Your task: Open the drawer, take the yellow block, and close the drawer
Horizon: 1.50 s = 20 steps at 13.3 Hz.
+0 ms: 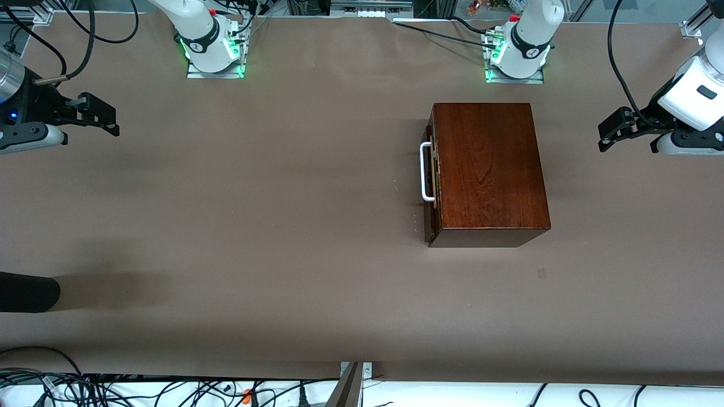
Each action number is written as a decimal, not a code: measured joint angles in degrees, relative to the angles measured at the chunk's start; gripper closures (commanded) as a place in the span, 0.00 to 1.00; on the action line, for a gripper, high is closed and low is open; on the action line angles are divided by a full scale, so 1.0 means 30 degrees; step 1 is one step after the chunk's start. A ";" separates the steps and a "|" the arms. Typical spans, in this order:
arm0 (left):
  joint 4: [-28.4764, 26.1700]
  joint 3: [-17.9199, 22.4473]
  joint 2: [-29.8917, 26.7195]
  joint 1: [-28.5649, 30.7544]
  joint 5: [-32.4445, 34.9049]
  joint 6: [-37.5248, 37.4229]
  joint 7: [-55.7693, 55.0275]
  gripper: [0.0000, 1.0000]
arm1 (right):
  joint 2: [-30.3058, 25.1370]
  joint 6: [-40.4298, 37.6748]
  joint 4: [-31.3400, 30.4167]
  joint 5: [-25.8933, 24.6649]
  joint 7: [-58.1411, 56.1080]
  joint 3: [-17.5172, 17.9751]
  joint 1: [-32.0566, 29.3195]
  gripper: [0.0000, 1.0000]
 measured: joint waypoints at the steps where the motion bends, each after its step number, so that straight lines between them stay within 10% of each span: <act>1: 0.0000 0.0000 0.0000 0.0000 0.0000 -0.0001 0.0000 0.00 | 0.0000 0.0001 0.0000 0.0001 0.0000 0.0022 0.0008 0.00; 20: 0.0015 -0.0163 0.0001 -0.0144 -0.0005 -0.1299 0.0001 0.00 | 0.0000 0.0093 0.0001 0.0124 0.0000 0.0071 0.0064 0.00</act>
